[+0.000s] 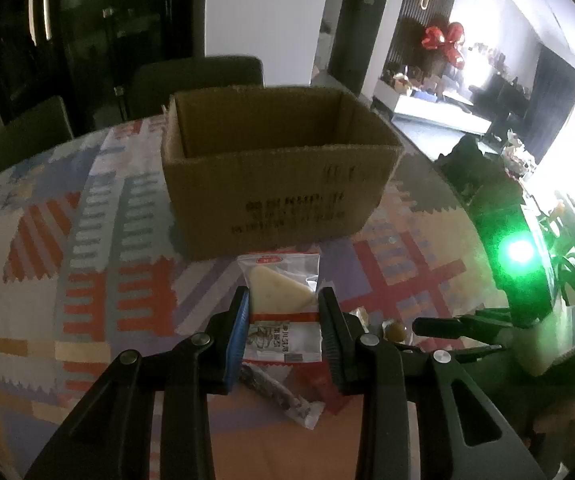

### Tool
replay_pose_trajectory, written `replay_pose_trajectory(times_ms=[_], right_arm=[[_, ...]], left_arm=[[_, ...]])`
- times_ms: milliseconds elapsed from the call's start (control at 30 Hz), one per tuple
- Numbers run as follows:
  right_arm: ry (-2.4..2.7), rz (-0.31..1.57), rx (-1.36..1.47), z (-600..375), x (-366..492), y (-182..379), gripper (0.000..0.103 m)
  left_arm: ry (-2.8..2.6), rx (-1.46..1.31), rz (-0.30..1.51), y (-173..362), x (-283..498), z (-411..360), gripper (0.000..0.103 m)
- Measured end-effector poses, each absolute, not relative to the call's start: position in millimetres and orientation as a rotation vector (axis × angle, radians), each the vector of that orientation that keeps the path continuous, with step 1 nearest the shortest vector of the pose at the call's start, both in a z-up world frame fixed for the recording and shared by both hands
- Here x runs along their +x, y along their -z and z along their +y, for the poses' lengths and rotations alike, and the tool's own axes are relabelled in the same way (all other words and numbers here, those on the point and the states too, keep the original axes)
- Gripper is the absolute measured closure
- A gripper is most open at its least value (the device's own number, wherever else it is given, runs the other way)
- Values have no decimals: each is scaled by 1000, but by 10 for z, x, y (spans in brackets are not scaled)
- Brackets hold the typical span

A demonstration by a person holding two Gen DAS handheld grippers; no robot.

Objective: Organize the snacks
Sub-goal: 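Lift both held packets and carry them toward the cardboard box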

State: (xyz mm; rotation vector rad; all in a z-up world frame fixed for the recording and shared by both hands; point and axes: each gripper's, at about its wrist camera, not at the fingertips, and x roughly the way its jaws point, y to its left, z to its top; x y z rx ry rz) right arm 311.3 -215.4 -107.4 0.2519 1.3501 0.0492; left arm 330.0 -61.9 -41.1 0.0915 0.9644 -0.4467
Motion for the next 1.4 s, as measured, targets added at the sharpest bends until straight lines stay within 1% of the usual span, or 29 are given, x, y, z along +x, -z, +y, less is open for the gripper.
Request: replay_pose_trajectory(times_ms=[267, 667, 700, 767, 800, 1100, 1400], right_arm=[[-43, 1470, 288, -2161, 3204, 1384, 47], [-35, 1520, 282, -2115, 3276, 1617, 47], [-37, 1515, 282, -2114, 3266, 1613, 48], [-40, 1505, 272, -2094, 3261, 1602, 56], [-35, 1503, 269, -2090, 3254, 1595, 56], [-13, 1399, 293, -2157, 3110, 1262, 56], [-28, 1236, 277, -2200, 3161, 662, 56]], left_arm=[[431, 106, 1006, 590, 3308, -618, 69], [429, 116, 1089, 855, 3266, -613, 69], [430, 116, 1091, 859, 3263, -612, 69], [429, 117, 1093, 863, 3263, -613, 69], [430, 117, 1093, 863, 3264, -614, 69], [441, 108, 1086, 816, 3266, -630, 69], [453, 91, 1027, 535, 3331, -642, 69]])
